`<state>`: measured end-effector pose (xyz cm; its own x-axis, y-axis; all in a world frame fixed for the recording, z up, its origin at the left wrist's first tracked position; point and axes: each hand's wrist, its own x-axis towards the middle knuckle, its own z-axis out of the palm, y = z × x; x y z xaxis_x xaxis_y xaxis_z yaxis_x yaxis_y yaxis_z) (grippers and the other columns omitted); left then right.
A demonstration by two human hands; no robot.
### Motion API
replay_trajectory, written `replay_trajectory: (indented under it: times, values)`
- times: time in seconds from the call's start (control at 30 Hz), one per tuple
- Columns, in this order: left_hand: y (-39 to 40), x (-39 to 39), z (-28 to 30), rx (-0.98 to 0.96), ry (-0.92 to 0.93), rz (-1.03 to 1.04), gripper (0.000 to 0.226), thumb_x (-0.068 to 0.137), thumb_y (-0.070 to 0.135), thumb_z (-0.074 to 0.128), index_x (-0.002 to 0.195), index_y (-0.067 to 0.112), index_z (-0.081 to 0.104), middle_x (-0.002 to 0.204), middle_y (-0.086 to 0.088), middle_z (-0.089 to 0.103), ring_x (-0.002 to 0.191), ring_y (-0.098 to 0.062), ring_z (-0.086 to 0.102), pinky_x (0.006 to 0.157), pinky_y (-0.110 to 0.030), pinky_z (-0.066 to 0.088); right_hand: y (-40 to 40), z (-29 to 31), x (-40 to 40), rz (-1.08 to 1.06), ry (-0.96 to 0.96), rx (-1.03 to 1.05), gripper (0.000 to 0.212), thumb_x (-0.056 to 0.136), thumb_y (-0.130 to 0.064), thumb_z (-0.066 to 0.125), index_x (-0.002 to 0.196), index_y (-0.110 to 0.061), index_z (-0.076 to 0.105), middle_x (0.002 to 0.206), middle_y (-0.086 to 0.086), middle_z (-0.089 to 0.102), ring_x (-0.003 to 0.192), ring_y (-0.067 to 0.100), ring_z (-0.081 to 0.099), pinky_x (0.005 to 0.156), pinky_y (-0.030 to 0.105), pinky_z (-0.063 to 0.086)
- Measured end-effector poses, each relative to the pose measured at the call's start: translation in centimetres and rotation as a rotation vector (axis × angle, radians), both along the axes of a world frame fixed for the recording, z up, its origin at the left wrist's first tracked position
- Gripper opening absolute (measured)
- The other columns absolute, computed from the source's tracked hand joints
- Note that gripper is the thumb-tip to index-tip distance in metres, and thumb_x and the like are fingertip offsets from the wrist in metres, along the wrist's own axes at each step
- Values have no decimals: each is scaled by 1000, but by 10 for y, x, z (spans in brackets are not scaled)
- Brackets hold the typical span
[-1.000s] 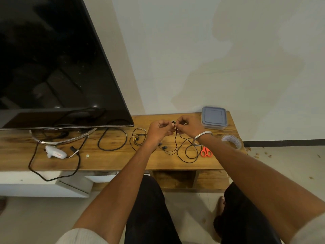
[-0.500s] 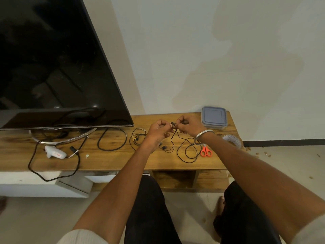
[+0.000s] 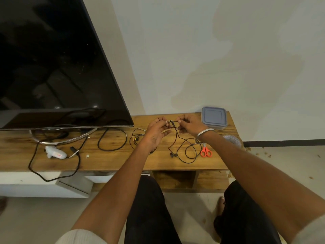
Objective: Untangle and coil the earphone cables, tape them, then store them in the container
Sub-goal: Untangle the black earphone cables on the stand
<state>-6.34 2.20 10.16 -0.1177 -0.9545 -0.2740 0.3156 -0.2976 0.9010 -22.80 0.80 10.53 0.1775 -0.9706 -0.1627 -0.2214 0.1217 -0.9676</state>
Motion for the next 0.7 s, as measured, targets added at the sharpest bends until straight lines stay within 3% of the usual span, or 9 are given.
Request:
replay_trajectory:
  times: [0.1,0.17,0.27,0.37,0.47,0.57,0.7]
  values:
    - [0,1,-1,3,43,-12,17,94,-2,49,89,14,54,67,1,64,71,-15,66,81,-35,53,0,-1,-1,-24,-40,10,14,96,-2,45,97,-9,58,76,7,57,71,16,60,75,31,58]
    - [1,1,-2,6,65,-6,17,93,-3,50,90,13,54,69,0,64,70,-16,65,81,-35,54,1,0,-1,-59,-110,20,15,96,2,44,101,-6,55,80,8,56,72,16,61,73,28,59]
    - [2,0,0,18,66,17,17,93,-2,51,91,14,54,72,-1,60,66,-14,60,66,-27,52,3,4,1,-115,-246,40,17,96,6,41,106,-2,52,84,11,52,71,18,60,64,23,59]
    - [2,0,0,20,40,15,17,93,-3,54,95,14,54,75,-2,54,56,-9,52,48,-19,39,2,7,0,-157,-346,76,20,95,7,40,109,-2,52,81,11,48,68,19,58,62,27,59]
    - [1,2,0,20,13,16,18,93,-4,54,101,12,55,75,-2,51,51,-6,45,42,-17,32,2,9,-1,-178,-401,127,21,97,5,39,112,-4,52,80,7,47,65,18,56,61,32,58]
    - [0,3,-2,1,-34,27,16,94,-1,54,100,13,56,76,-1,51,54,-6,47,50,-20,41,2,10,-1,-172,-375,137,21,97,2,40,113,-5,52,82,6,46,60,17,52,60,33,57]
    - [0,2,-2,-4,38,57,13,96,-1,50,96,12,54,68,-1,61,66,-15,63,77,-37,59,2,8,-3,-132,-294,110,19,97,0,42,112,-4,52,82,5,42,53,14,41,46,25,45]
